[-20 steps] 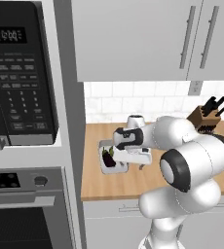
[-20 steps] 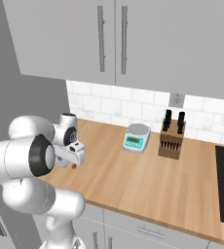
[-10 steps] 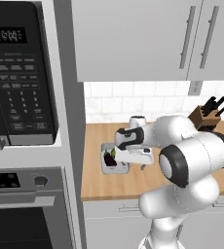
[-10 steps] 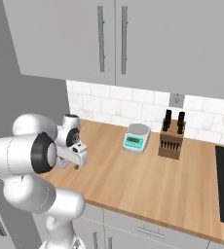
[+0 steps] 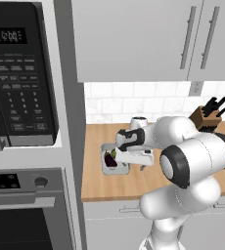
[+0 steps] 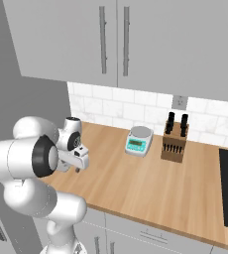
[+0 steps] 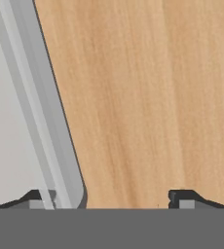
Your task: Take the meat container that has the shrimp and place it on the second highest rack of the freezer. Then take the vegetable container that has the lime and eggplant and place it on the highest rack of the freezer.
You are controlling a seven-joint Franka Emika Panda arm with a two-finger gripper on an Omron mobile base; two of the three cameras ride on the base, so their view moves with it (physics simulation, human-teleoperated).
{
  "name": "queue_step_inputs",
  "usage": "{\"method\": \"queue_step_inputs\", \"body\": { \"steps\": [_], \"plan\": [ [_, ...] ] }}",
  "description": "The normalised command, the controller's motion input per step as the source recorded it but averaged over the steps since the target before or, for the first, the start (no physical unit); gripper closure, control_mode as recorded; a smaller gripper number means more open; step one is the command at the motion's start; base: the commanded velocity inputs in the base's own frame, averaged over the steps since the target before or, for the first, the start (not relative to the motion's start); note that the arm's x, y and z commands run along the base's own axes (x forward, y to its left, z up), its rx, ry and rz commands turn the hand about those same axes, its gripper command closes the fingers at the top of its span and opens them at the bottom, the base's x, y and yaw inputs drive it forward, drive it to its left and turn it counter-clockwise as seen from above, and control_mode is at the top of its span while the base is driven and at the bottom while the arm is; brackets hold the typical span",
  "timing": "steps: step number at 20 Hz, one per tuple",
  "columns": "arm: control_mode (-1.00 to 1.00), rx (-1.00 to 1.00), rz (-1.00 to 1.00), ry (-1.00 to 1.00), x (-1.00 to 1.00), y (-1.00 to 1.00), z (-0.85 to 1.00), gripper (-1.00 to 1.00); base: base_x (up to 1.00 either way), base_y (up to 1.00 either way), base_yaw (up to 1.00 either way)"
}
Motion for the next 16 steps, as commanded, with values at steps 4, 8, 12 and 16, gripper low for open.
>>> {"method": "queue_step_inputs", "body": {
  "steps": [4,8,12,16],
  "plan": [
    [-1.0,0.0,0.0,0.0,0.0,0.0,-0.13,1.0,0.0,0.0,0.0],
    [-1.0,0.0,0.0,0.0,0.0,0.0,-0.07,1.0,0.0,0.0,0.0],
    [-1.0,0.0,0.0,0.0,0.0,0.0,-0.02,1.0,0.0,0.0,0.0],
    [-1.0,0.0,0.0,0.0,0.0,0.0,0.0,1.0,0.0,0.0,0.0]
  ]
}}
